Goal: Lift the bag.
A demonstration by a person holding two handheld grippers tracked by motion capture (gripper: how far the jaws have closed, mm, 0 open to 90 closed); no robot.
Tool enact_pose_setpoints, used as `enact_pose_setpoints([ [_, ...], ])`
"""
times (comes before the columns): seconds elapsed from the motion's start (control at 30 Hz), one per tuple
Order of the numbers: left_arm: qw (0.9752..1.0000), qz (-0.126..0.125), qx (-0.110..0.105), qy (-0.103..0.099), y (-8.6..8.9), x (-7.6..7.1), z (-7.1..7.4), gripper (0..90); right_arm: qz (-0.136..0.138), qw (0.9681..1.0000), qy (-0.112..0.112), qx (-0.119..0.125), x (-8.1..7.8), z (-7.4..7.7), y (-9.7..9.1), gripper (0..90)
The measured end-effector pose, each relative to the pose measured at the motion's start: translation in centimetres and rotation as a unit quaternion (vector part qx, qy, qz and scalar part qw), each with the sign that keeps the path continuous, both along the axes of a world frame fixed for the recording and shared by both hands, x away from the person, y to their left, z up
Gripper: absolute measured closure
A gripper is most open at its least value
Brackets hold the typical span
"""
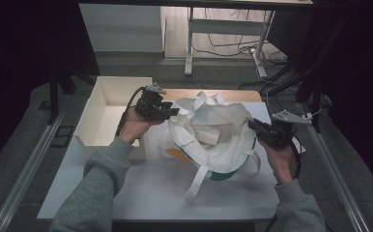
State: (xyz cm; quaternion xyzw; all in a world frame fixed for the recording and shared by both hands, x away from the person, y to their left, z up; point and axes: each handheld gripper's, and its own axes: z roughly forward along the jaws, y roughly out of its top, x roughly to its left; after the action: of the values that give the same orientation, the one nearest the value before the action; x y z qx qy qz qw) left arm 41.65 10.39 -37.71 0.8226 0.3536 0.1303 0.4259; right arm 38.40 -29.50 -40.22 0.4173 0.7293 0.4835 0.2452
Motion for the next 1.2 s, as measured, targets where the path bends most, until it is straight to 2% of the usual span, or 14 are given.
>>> enact_pose_setpoints([
  [0.1,1.0,-0.004,0.005,-0.001,-0.3,-0.1,-0.1,56.1,-0.002,1.0,0.008,-0.001,0.2,-0.5,-0.1,78.1],
  [0.17,0.9999,0.003,0.008,-0.006,-0.5,-0.3,0.0,48.6,-0.004,0.9999,0.01,-0.002,0.3,-0.7,-0.1,77.1],
  [0.3,0.9998,0.01,0.001,-0.019,-0.2,-1.2,0.1,38.6,-0.013,0.9997,0.015,-0.015,0.4,-1.0,-0.1,59.3],
  [0.43,0.9995,-0.002,-0.005,-0.032,0.1,-2.9,0.2,38.6,-0.021,0.9994,0.025,-0.016,0.4,-1.4,-0.5,49.7],
  [0.6,0.9987,-0.028,-0.007,-0.041,-0.1,-5.0,-0.2,38.3,-0.026,0.9991,0.032,-0.009,0.4,-1.6,-1.0,44.9],
  [0.8,0.9986,-0.031,-0.009,-0.042,-0.3,-6.2,-0.9,37.2,-0.032,0.999,0.027,-0.014,0.0,-1.5,-1.3,39.4],
  [1.03,0.9992,-0.019,-0.004,-0.036,1.0,-7.6,-2.0,34.3,0.019,0.9995,0.006,-0.025,-2.0,-1.1,-2.2,40.6],
  [1.2,0.9991,-0.015,-0.01,-0.038,2.3,-9.3,-2.8,33.9,0.042,0.9984,-0.006,-0.038,-3.9,-1.7,-3.0,41.1],
])
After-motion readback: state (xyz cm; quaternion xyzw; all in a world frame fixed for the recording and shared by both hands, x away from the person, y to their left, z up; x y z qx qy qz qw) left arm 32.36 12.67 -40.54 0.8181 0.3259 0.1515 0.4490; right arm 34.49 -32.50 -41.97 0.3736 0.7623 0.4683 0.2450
